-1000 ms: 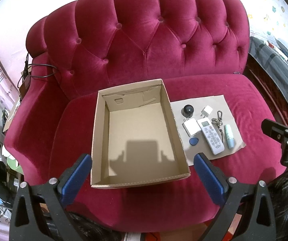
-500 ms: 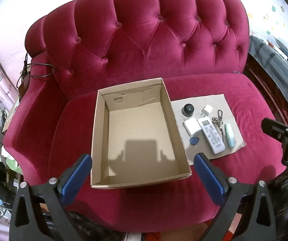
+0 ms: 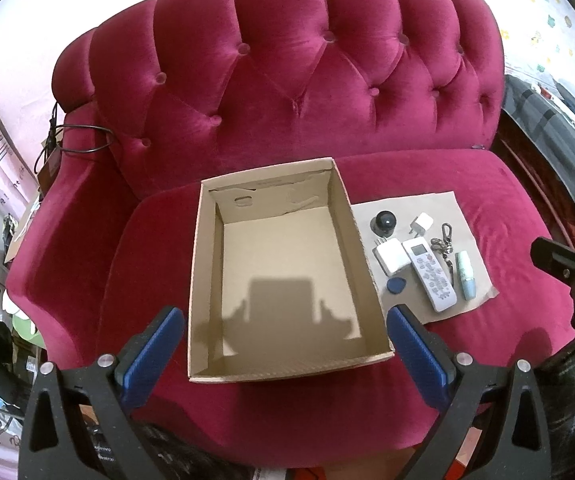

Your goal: Organize rigid objects

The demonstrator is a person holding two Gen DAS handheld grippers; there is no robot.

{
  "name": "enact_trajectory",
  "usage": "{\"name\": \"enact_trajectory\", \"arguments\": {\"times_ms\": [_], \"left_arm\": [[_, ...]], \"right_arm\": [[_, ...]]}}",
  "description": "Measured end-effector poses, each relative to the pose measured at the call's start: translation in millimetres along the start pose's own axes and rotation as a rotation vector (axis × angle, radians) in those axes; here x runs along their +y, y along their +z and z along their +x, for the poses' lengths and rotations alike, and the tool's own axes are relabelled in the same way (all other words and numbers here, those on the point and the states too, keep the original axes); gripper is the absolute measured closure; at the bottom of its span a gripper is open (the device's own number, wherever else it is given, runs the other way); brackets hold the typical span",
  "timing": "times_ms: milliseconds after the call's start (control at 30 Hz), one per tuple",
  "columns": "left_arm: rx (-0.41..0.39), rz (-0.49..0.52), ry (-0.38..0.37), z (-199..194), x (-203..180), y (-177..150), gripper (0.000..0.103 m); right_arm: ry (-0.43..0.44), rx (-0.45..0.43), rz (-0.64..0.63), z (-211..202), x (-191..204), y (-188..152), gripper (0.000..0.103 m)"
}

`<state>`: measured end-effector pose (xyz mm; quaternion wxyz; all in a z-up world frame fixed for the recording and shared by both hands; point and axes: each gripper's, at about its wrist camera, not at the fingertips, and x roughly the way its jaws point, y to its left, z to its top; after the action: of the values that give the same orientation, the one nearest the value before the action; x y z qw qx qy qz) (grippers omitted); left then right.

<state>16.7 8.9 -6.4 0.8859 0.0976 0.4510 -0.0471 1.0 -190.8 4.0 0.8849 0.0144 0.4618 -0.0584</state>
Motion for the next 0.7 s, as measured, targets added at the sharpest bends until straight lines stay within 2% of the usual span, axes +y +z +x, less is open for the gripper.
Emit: {"name": "enact_trajectory", "arguments": {"times_ms": [433,700], "left_arm": [[0.010,-0.012,-0.004,22.2,21.6,14.4,0.000],[0.032,-0.005,-0.001,49.3,36.8,20.4,0.000]], "right_arm": [[0.004,0.015,-0.002,20.1,4.7,8.5,0.000],[-0.004,0.040,-0.016,42.6,6.6,15.3,0.000]]}}
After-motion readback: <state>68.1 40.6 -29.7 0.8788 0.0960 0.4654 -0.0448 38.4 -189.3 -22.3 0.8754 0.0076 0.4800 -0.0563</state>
